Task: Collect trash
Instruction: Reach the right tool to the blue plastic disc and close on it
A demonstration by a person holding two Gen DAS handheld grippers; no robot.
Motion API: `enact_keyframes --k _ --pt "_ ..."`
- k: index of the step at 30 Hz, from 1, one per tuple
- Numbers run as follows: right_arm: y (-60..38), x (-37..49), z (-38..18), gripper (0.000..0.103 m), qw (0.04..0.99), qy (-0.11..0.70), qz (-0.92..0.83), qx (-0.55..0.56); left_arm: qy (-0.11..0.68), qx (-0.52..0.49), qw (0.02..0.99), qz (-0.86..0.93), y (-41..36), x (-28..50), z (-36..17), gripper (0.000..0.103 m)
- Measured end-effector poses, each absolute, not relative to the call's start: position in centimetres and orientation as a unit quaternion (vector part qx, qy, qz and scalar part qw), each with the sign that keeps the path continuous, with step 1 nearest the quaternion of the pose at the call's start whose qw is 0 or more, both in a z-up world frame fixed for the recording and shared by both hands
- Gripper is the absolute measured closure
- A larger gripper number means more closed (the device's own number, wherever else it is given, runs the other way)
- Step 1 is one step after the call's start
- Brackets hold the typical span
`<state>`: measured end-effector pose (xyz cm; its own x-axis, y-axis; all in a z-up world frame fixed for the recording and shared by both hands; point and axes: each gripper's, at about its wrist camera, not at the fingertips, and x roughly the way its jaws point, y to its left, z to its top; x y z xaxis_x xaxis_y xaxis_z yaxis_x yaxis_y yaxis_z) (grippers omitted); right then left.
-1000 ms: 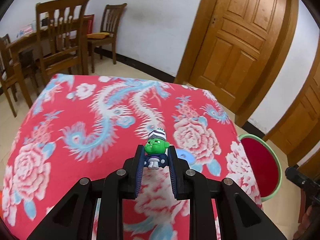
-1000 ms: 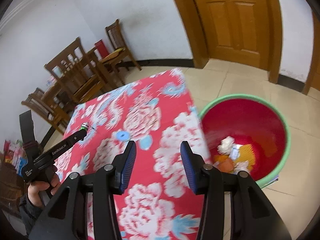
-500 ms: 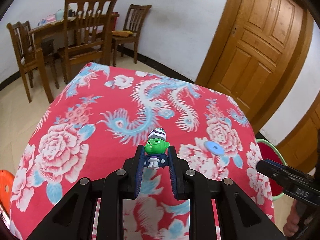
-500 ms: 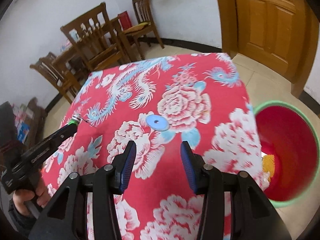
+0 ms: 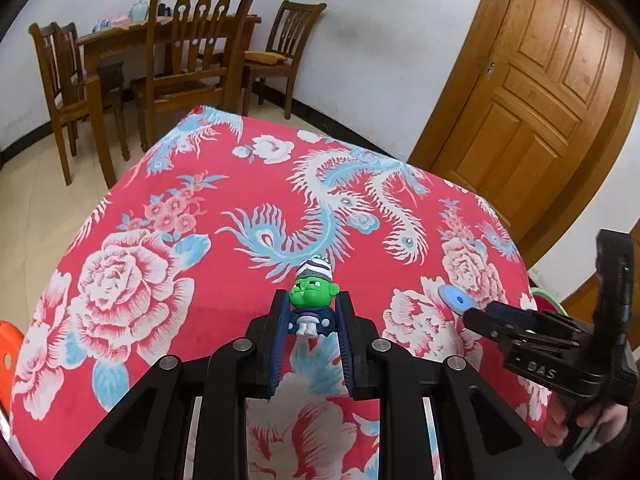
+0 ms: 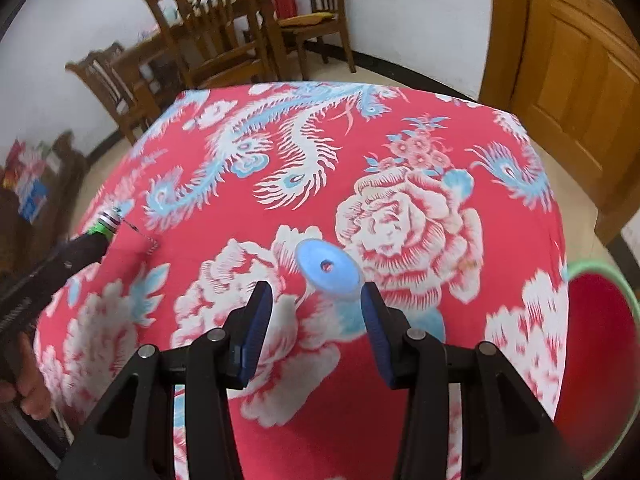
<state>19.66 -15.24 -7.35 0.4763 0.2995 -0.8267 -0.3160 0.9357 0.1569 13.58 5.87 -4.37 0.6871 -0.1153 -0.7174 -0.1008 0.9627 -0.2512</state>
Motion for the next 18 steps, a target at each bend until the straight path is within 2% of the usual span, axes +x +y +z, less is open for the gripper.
enact_keyframes --k 18 --pt "-13.1 21.4 -8.8 0.052 0.854 0.471 0.198 -0.097 0.405 -0.149 0.902 -0.005 6.1 14.4 -5.4 0.08"
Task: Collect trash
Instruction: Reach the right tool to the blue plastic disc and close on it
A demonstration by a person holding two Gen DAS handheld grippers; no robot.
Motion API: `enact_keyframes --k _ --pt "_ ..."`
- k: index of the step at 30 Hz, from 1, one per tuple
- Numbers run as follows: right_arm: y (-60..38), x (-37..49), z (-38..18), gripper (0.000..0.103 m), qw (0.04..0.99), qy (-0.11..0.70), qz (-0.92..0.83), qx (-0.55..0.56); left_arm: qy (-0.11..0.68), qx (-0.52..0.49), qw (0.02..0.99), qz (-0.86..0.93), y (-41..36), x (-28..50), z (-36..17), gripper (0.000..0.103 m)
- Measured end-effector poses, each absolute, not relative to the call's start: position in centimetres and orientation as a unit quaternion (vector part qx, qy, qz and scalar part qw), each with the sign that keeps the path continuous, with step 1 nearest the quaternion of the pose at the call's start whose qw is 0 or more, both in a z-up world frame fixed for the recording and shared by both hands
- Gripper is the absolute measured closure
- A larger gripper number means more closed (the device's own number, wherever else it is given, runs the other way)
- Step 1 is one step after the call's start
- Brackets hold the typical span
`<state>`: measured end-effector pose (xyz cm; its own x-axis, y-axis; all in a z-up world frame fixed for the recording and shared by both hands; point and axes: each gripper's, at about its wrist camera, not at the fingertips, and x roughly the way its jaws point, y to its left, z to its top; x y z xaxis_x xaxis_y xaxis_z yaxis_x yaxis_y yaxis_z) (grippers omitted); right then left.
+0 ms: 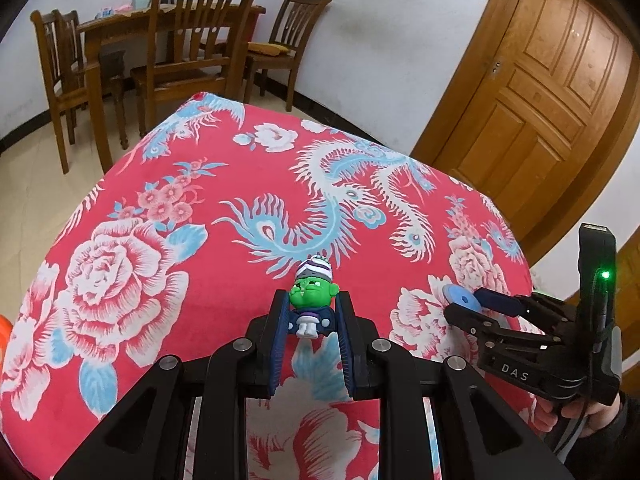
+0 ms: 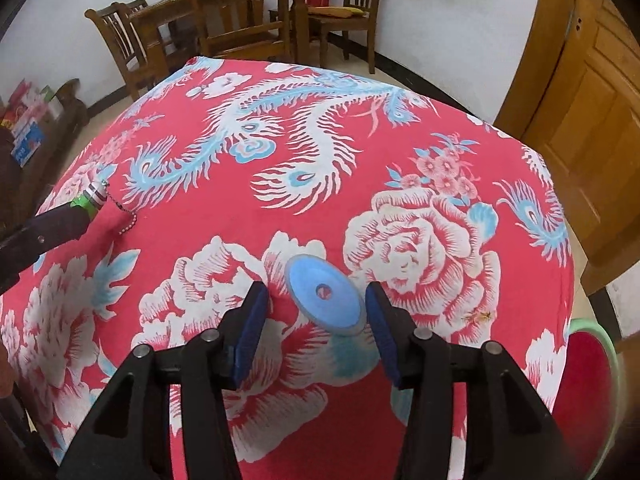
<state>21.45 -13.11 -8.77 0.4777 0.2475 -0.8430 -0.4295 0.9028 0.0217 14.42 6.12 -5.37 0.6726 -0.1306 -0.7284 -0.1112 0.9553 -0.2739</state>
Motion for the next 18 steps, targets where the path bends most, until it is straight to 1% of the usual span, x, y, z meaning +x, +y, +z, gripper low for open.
enact_keyframes --k 2,6,9,10,11,12,15,18 --pt "-13.0 21.3 -8.7 0.067 0.854 0.469 0.202 -0.099 0.405 -0.15 0.902 -0.006 6.1 14.4 -5.4 0.08" --pt "-12.8 20.9 -8.6 0.071 0.856 0.467 0.198 -0.098 0.406 -0.15 0.901 -0.009 5.8 14.3 -5.5 0.08" --pt "-13.2 20.7 -8.6 0.075 0.857 0.468 0.2 -0.075 0.405 -0.151 0.902 -0.012 5.7 14.1 -5.4 0.08" --pt "-13.4 20.5 -8.4 0.081 0.859 0.467 0.201 -0.064 0.404 -0.151 0.902 -0.012 5.7 14.1 -5.3 0.08" --pt "-13.8 20.3 -8.0 0.094 0.865 0.457 0.198 -0.056 0.403 -0.151 0.902 -0.012 5.7 14.0 -5.3 0.08" --pt "-14.0 20.2 -7.7 0.101 0.867 0.454 0.199 -0.05 0.403 -0.152 0.903 -0.012 5.7 14.0 -5.2 0.08" --pt "-14.7 20.1 -7.6 0.101 0.863 0.461 0.206 -0.027 0.402 -0.152 0.903 -0.014 5.5 13.9 -5.1 0.08" --pt "-14.6 20.0 -7.8 0.101 0.861 0.463 0.207 -0.03 0.401 -0.152 0.903 -0.015 5.4 13.8 -5.0 0.08"
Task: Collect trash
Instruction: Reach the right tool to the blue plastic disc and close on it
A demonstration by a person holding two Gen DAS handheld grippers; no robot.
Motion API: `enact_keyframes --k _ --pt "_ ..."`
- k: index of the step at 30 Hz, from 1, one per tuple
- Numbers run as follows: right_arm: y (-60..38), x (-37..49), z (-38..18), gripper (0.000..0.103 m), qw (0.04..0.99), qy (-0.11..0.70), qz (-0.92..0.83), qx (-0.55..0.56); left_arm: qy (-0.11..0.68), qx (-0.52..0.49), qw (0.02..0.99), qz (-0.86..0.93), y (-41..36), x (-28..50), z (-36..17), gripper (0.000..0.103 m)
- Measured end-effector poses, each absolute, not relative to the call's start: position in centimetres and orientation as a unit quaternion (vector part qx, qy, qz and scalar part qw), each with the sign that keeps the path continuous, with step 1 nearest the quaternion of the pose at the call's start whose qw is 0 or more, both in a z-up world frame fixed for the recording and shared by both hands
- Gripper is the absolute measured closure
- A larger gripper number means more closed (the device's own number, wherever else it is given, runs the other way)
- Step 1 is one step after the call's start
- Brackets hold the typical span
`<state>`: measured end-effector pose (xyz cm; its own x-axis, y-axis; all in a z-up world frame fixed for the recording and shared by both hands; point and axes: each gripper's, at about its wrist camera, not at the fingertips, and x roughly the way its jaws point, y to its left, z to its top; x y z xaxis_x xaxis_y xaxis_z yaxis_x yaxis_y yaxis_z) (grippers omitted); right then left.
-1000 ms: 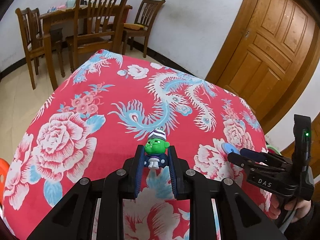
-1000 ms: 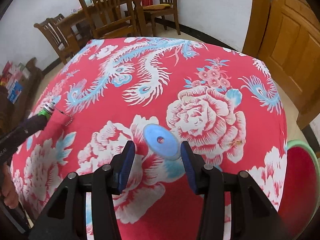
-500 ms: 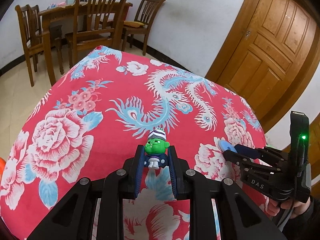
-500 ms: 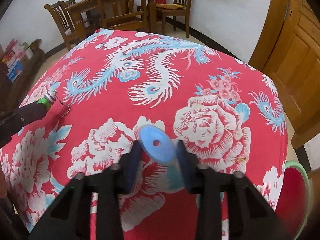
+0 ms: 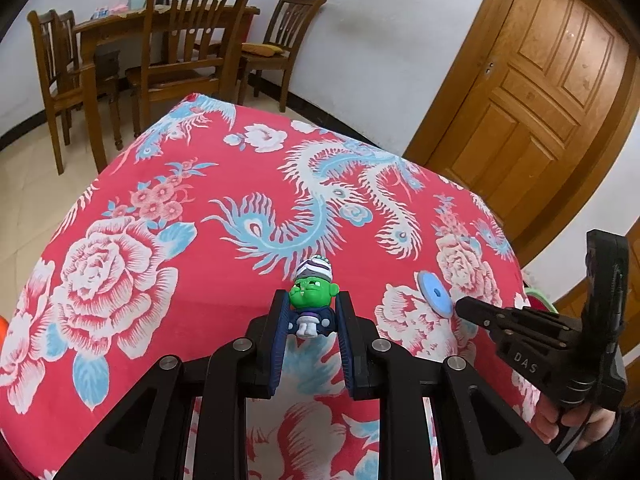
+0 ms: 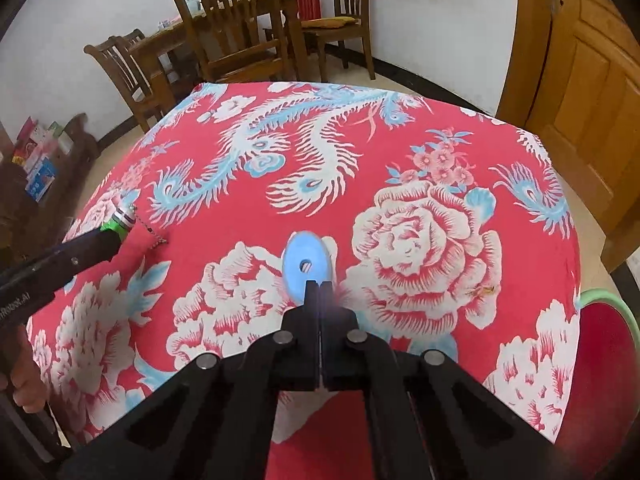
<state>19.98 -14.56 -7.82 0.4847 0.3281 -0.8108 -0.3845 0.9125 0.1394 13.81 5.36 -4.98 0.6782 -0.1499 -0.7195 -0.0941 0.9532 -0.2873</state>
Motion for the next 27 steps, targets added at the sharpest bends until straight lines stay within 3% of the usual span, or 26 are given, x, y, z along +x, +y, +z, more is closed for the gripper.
enact_keyframes --k 3,5,7,16,27 --pt "-14.6 20.1 -7.9 0.096 0.86 0.466 0.208 -0.018 0.4 -0.152 0.904 -0.015 5.4 13.8 -4.9 0.08" --pt "-14.2 20.3 -7.8 0.08 0.858 0.466 0.216 -0.024 0.4 -0.152 0.903 -0.013 5.6 13.9 -4.9 0.08" --pt "-13.5 20.4 -7.6 0.073 0.856 0.464 0.224 -0.043 0.4 -0.153 0.903 -0.012 5.7 13.9 -4.9 0.08" --pt "-11.6 21.2 -8.4 0.068 0.849 0.471 0.219 -0.1 0.402 -0.159 0.902 -0.009 6.2 14.1 -5.2 0.08" --pt "-11.1 21.9 -8.7 0.071 0.847 0.473 0.217 -0.109 0.403 -0.161 0.901 -0.008 6.3 14.1 -5.4 0.08"
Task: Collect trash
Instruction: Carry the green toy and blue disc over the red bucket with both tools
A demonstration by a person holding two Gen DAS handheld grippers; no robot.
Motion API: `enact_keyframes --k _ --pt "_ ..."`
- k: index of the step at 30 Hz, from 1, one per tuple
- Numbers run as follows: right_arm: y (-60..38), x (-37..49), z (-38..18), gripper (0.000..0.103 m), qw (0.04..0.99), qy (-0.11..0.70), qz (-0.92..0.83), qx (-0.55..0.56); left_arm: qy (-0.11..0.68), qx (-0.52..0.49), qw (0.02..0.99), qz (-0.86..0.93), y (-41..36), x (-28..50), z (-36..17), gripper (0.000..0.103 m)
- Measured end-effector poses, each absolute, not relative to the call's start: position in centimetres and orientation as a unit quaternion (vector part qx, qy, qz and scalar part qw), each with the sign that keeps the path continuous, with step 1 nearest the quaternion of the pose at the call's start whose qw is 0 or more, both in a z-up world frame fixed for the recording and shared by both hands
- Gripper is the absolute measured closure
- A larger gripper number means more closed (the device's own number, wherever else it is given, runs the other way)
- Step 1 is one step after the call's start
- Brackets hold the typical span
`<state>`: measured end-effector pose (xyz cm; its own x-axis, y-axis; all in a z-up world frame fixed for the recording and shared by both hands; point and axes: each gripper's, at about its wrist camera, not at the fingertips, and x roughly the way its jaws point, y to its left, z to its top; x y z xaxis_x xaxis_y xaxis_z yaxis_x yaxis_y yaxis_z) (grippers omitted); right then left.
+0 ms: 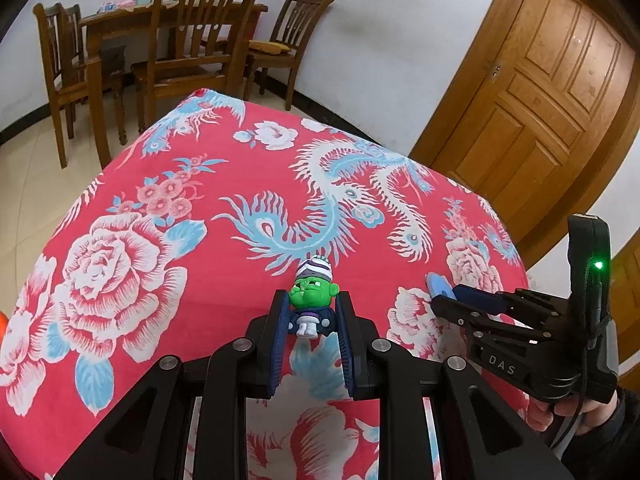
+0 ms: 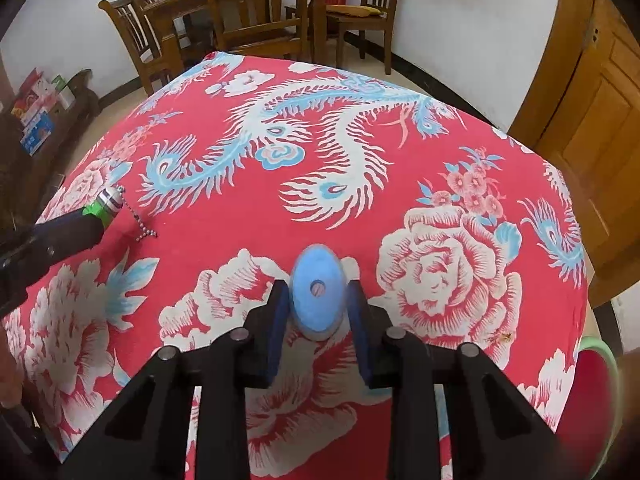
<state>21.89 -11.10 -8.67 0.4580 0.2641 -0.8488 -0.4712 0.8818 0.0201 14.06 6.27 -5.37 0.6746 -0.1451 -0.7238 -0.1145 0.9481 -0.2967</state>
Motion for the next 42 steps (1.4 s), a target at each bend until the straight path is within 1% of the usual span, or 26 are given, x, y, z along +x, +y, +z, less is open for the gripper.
enact_keyframes --k 6,12,18,21,31,42 --pt "-11.8 20.7 -8.1 0.072 0.855 0.465 0.217 -0.08 0.4 -0.158 0.903 -0.013 5.9 13.9 -5.0 0.08" --pt "-13.6 18.4 -5.6 0.072 0.871 0.44 0.214 -0.047 0.395 -0.15 0.906 -0.022 4.8 13.6 -4.3 0.08" --pt "-15.8 16.2 -3.9 0.072 0.878 0.432 0.205 -0.011 0.388 -0.138 0.91 -0.038 3.1 13.1 -3.2 0.08" --pt "-17.5 14.9 -3.0 0.071 0.882 0.426 0.199 0.017 0.384 -0.129 0.913 -0.047 2.0 12.9 -2.5 0.08" --pt "-23.0 11.2 -0.7 0.071 0.902 0.397 0.161 0.055 0.373 -0.101 0.919 -0.078 -2.1 12.2 -0.6 0.08" --pt "-29.5 8.3 0.0 0.071 0.915 0.378 0.108 0.09 0.369 -0.067 0.918 -0.128 -8.3 11.9 0.6 0.08"
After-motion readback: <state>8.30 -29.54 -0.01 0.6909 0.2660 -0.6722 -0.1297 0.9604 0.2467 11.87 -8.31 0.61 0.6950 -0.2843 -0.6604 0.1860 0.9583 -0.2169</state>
